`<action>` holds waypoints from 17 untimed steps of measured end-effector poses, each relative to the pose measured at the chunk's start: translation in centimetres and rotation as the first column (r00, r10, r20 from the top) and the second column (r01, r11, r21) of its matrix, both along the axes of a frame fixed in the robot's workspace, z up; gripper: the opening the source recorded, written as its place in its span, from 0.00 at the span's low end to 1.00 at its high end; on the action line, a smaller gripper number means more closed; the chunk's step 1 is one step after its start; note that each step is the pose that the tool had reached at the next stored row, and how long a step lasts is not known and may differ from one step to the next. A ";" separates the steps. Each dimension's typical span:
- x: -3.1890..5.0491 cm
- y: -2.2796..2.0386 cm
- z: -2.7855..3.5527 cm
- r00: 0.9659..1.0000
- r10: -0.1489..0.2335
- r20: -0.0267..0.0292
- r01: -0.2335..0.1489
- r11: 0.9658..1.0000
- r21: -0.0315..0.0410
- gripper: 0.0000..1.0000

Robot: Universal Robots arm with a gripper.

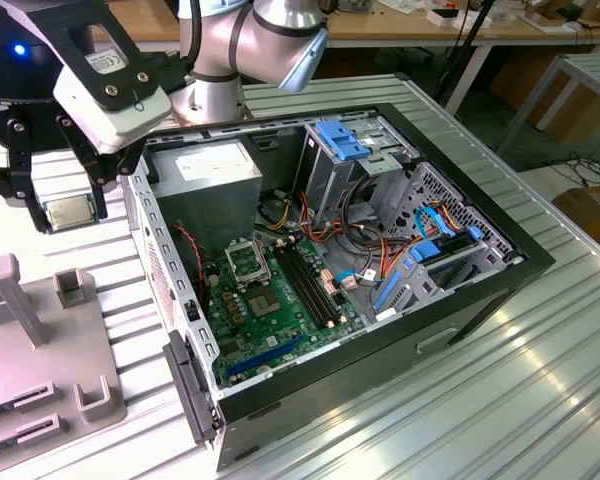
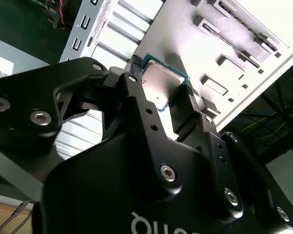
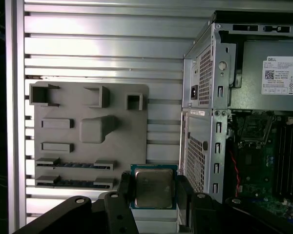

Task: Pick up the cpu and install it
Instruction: 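Pick up the cpu and move it towards the insertion slot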

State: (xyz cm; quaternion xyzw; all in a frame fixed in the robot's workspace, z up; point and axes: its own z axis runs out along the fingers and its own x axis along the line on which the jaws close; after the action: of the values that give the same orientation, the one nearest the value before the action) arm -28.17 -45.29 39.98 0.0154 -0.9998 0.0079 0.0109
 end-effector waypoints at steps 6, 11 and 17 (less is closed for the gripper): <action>0.87 0.00 0.00 1.000 0.000 0.000 0.000 1.000 0.000 0.47; 1.40 0.00 0.00 1.000 0.000 0.000 0.000 1.000 0.000 0.47; 2.26 0.00 0.00 1.000 0.000 0.000 0.000 1.000 0.000 0.47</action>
State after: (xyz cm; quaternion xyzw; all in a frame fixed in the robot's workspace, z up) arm -25.91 -45.28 39.98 0.0154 -0.9998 0.0080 0.0109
